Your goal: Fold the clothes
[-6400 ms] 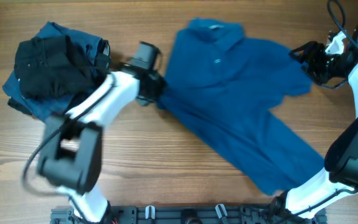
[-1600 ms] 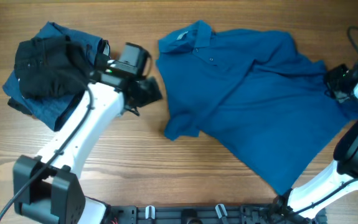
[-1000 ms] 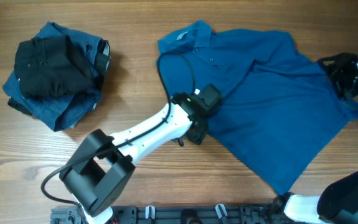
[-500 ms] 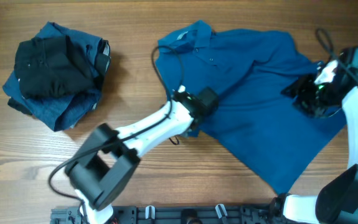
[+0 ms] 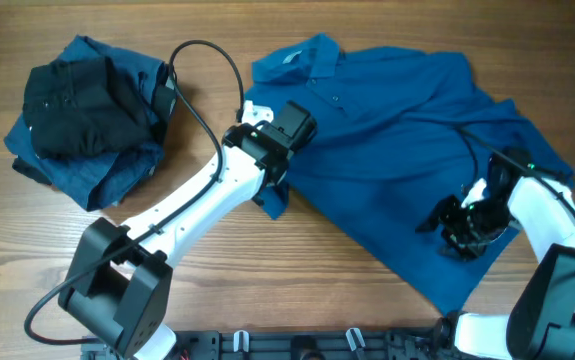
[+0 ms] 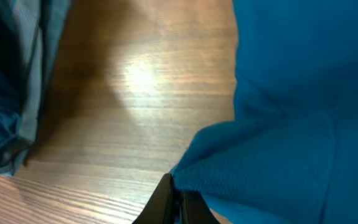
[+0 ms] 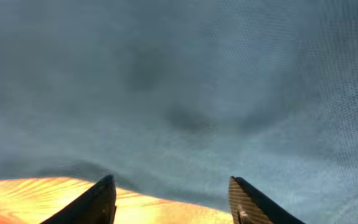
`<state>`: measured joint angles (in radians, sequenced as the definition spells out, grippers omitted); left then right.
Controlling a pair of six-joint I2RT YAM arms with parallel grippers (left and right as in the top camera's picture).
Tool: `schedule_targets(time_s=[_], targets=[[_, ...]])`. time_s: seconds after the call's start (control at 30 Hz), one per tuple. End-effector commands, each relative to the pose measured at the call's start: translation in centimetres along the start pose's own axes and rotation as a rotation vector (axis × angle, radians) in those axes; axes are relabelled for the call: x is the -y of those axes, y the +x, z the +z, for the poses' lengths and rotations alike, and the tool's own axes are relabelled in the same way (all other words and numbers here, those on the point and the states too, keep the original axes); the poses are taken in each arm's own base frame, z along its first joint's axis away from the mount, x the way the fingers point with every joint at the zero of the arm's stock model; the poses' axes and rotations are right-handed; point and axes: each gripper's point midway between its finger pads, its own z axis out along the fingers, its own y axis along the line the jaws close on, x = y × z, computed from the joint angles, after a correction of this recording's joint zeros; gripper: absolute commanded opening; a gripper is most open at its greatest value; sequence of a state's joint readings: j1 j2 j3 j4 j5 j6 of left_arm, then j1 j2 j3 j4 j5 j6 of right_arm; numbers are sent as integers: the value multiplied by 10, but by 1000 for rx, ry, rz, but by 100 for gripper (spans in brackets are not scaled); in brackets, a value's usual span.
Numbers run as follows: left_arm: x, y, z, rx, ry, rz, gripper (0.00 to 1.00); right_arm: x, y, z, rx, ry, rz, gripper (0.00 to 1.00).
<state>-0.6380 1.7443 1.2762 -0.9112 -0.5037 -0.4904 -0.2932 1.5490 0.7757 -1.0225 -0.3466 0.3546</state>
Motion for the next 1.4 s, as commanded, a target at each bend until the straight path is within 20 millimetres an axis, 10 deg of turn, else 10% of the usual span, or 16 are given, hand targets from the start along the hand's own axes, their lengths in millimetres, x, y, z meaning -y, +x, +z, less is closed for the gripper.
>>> schedule_targets(time_s=[0.0, 0.07, 0.27, 0.6, 0.9, 1.1, 1.37], targets=[[-37, -22, 7, 51, -81, -118, 4, 12, 11, 11, -30, 31, 24, 60], [-51, -29, 14, 53, -92, -169, 4, 9, 13, 11, -40, 15, 17, 59], [-73, -29, 23, 20, -120, -215, 4, 25, -10, 29, 88, 62, 132, 4], [-64, -21, 23, -20, -80, -201, 4, -11, -87, 24, 417, -158, 169, 4], [-43, -16, 17, -25, -28, -165, 4, -86, -146, -49, 596, -353, -119, 4], [-38, -15, 15, -24, -18, -150, 4, -125, -97, -107, 499, -458, -342, 38], [-37, -15, 15, -22, -17, -151, 7, -34, -5, -66, 221, -136, 39, 41]])
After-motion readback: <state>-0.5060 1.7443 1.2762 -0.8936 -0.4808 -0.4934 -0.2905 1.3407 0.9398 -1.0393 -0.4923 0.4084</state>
